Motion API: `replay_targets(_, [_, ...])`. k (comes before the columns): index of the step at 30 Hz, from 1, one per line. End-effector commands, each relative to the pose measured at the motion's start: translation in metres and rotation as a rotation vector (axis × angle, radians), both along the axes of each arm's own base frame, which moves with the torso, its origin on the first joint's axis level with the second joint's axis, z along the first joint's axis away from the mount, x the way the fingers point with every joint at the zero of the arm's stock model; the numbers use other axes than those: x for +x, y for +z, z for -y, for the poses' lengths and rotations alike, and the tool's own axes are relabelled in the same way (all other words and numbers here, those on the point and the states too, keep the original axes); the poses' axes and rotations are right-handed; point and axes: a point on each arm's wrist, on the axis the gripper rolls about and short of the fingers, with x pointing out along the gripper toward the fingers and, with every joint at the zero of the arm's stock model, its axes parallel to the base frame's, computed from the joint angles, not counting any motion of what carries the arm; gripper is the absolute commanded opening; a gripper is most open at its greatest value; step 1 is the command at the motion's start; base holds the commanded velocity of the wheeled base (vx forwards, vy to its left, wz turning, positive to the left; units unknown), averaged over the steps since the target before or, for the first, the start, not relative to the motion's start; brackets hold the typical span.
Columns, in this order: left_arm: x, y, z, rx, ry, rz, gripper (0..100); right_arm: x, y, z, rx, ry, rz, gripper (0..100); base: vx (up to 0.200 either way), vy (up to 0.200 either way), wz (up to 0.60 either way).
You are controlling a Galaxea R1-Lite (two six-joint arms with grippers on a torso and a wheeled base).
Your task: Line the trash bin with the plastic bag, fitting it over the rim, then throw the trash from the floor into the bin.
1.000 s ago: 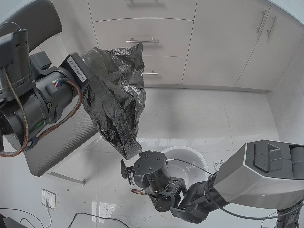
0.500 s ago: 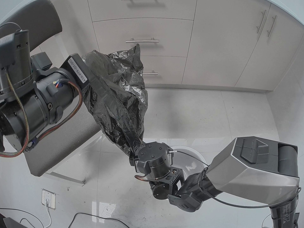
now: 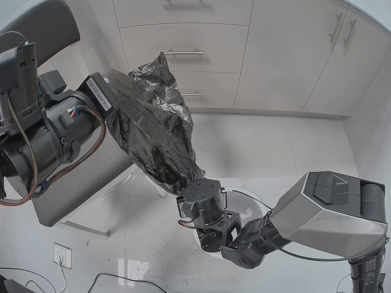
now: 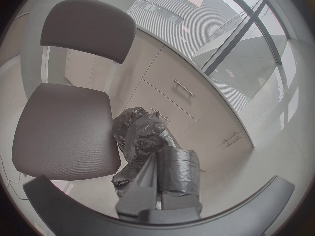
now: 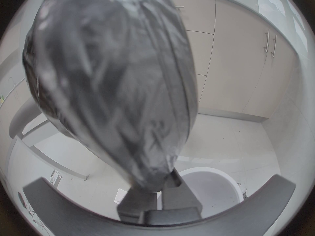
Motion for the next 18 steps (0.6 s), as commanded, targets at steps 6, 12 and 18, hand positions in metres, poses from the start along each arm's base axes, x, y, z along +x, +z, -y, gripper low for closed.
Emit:
replay_targets(6, [-0.009, -0.012, 0.000, 0.020, -0.056, -0.024, 0, -0.009, 0.085, 0.061, 0.066, -0.057, 0.073, 0, 0.000, 0.000, 0.00])
replay_targets(12, [-0.006, -0.024, 0.008, 0.045, -0.151, -0.064, 0, -0.020, 0.125, 0.113, 0.057, -0.074, 0.044, 0, 0.000, 0.000, 0.00])
replay_targets(18, [0.013, -0.051, 0.027, 0.112, -0.171, -0.149, 0, -0.048, 0.145, 0.141, 0.042, -0.038, -0.079, 0, 0.000, 0.000, 0.00])
